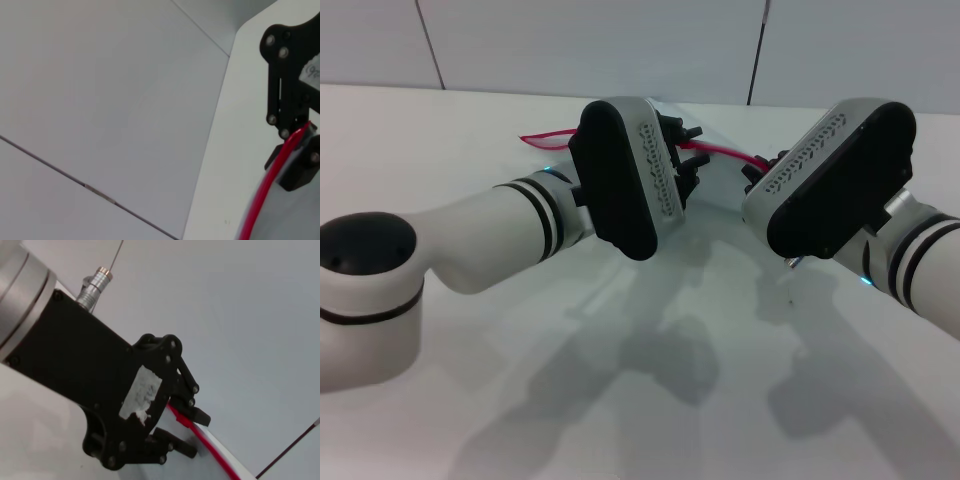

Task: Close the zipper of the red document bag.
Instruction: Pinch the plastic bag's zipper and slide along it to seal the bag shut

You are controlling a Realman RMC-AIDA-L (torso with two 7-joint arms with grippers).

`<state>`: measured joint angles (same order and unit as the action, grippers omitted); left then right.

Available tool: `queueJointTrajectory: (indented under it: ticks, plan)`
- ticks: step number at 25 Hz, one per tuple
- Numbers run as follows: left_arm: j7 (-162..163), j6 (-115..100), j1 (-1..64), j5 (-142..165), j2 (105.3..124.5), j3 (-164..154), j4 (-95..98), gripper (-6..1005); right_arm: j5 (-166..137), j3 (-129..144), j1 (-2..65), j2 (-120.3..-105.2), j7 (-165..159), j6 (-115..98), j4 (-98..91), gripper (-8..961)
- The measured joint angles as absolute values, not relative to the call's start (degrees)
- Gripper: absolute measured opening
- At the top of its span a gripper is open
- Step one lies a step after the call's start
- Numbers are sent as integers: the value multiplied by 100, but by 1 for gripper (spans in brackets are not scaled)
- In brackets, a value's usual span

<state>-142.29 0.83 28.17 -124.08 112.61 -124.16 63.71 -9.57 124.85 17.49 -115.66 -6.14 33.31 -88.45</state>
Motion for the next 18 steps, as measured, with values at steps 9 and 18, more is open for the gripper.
queueJointTrajectory:
  ticks: [9,18]
  plan:
    - [-14206,80,2791,-12446,11274,-12373,6372,229,-958,12465,1749,-11566,-614,3326,-8819,48]
    - [-14224,73,2811,-12435,11329,-12354,6309,150,-958,12461,1749,-11565,-615,3330,-8815,48]
